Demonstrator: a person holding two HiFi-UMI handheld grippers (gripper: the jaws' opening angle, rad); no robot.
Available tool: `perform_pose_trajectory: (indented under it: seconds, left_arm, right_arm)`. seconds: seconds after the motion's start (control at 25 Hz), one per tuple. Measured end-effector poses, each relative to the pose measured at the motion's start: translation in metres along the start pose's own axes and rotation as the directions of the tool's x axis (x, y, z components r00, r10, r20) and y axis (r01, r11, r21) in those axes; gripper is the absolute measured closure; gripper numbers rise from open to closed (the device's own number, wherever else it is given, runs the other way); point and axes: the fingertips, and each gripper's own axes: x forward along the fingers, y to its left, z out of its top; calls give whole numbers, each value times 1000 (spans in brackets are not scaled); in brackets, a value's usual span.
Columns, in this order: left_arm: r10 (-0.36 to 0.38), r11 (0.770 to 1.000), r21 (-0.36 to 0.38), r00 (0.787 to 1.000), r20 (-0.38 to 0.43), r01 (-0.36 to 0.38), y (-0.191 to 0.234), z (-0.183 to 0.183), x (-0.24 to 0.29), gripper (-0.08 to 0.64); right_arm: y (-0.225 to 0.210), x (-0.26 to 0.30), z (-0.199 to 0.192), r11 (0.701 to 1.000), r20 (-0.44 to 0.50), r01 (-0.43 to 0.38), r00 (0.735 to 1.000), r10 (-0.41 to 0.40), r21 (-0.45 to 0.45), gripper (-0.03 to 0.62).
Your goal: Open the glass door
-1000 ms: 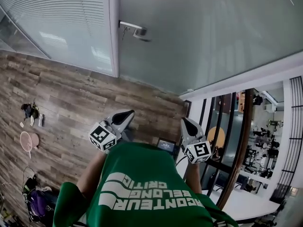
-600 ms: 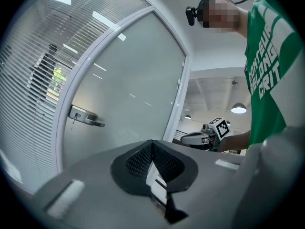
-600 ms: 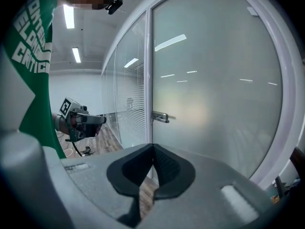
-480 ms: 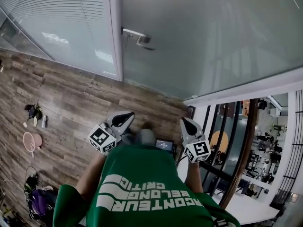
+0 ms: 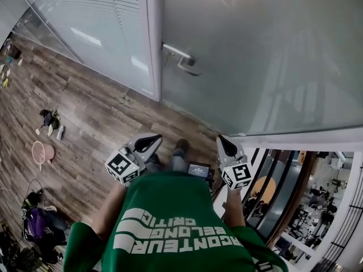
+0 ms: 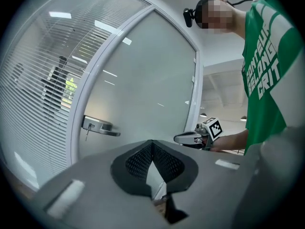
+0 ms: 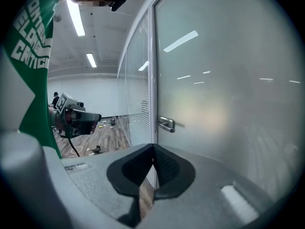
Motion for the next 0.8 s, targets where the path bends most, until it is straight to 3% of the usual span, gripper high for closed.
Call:
perform_pose_trajectory:
  seconds: [0.32, 0.52, 0.6, 0.8]
  left_arm:
    - [98, 995, 16, 994, 41, -98, 13, 22, 17, 545]
    - [191, 982, -5, 978, 84, -191, 18, 25, 11, 545]
    - [227, 974, 3, 969, 94, -228, 25, 23, 9, 545]
    - [297, 955, -16, 947, 120, -297, 35, 23, 1, 545]
  right_arm:
    - [-35, 63, 35, 987, -32, -129, 991, 126, -99, 601]
    - [-39, 113, 56, 953, -116, -226, 972, 206, -202, 598]
    - [-43, 138, 58, 937, -162, -250, 963, 215, -243, 524]
    - [-48, 197, 62, 885, -267, -283, 945, 190, -370, 483]
